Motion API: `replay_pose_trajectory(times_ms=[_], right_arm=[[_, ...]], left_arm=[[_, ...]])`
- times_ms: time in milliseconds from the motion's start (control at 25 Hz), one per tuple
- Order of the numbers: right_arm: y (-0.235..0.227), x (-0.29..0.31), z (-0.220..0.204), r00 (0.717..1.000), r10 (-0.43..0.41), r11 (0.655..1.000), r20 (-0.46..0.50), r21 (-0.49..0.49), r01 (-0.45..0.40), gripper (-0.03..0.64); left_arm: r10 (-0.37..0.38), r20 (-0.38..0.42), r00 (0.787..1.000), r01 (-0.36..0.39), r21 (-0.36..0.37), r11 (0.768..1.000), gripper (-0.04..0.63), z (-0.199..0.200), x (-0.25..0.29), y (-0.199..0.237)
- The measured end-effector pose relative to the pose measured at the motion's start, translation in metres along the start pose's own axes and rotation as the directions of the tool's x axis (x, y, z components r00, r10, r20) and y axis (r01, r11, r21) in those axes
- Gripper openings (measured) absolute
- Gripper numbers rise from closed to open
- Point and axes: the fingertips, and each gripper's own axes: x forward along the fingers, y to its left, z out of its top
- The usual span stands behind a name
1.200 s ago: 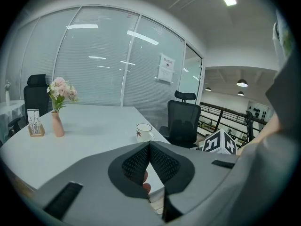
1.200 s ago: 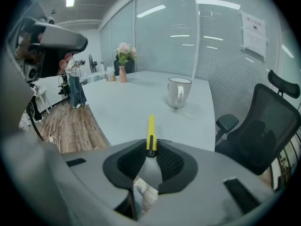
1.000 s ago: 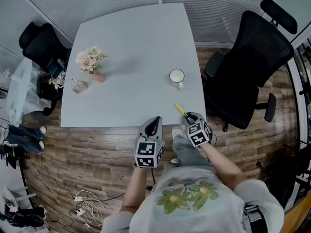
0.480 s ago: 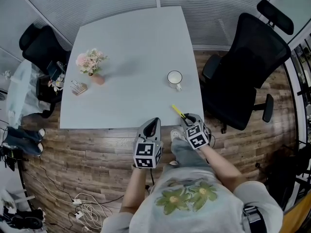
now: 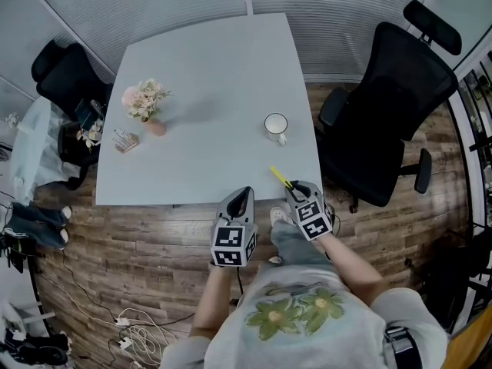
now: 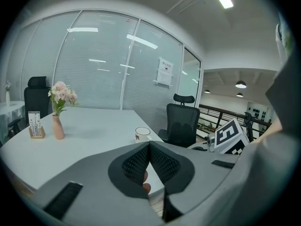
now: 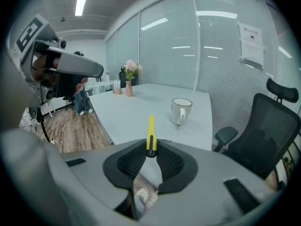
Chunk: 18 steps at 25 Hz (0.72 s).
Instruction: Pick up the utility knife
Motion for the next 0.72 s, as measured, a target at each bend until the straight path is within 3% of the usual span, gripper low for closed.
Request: replay_pose_trajectory(times_ms=[720], right_arm=[[0.003, -0.035, 0.047, 0.990, -0.031, 1.000, 0.136, 0.011, 0.029, 0.069]], left_arm=[[-0.009, 0.019, 1.000, 0.009, 0.003, 1.000, 0.003, 0.005, -0.007, 0.000]])
